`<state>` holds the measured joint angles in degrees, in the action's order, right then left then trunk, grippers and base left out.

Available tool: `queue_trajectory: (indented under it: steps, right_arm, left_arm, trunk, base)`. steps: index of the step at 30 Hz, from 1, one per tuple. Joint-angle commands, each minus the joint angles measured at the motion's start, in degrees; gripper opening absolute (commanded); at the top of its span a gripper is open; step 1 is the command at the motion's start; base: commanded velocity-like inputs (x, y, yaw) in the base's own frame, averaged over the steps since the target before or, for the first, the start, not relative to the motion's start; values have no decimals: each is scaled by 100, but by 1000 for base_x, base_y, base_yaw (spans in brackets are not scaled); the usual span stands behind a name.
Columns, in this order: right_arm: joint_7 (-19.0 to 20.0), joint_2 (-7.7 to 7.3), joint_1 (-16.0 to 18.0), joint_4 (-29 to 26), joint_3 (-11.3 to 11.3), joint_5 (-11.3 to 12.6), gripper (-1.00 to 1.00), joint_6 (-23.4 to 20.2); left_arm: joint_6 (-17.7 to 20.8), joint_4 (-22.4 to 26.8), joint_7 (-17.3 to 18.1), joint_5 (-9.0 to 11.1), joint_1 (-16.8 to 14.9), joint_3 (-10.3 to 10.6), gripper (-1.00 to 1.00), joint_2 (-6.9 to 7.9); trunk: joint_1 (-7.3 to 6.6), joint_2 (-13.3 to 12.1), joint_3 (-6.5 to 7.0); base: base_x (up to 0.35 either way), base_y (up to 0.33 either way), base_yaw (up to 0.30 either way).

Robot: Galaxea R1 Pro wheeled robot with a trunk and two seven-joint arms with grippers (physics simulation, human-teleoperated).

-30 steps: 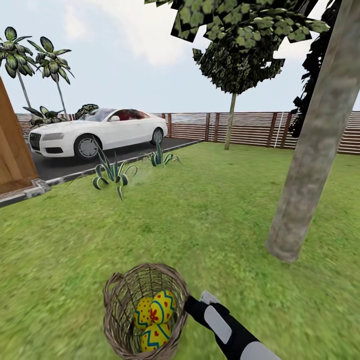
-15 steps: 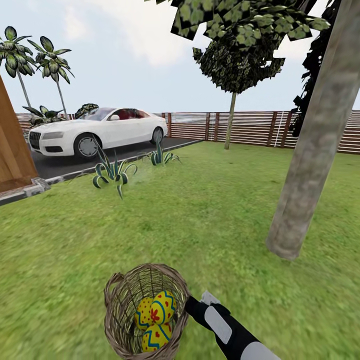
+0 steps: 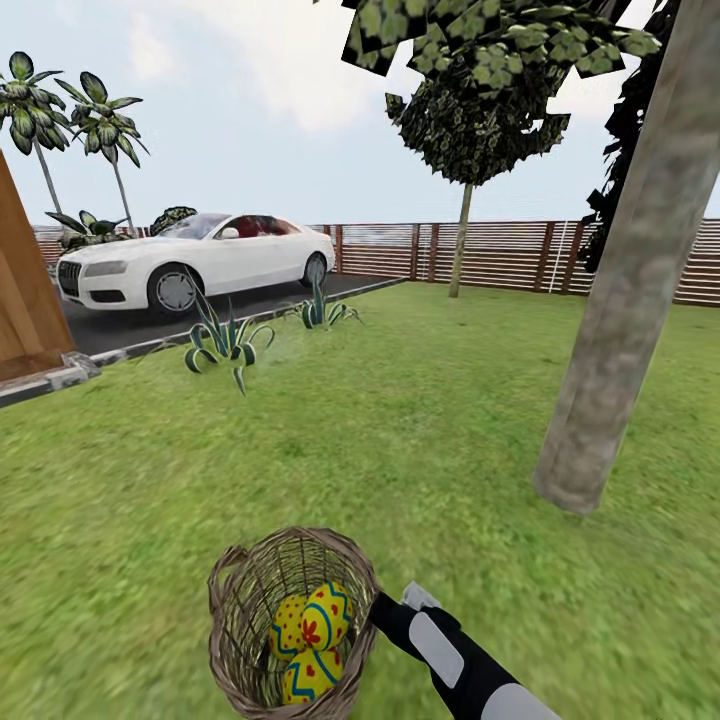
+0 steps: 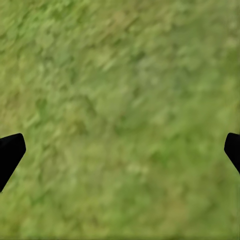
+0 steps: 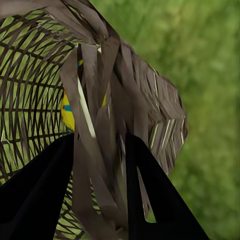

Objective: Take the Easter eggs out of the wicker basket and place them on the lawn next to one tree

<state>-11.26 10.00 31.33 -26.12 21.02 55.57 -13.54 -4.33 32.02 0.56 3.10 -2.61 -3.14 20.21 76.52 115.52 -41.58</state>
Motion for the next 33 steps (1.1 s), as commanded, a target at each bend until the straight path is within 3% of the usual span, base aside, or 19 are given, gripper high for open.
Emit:
queue_trajectory:
  steps: [1,33]
  right_arm:
    - [-43,0,5,-16,13,42,-100,-9]
    - [-43,0,5,-12,16,33,-100,18]
  left_arm:
    - [-16,-3,6,32,-3,0,100,1]
    - [-16,-3,6,32,-3,0,100,1]
  trunk:
    - [22,44,-24]
    - [724,1328,-598]
  base:
    - [0,0,0]
    - [0,0,0]
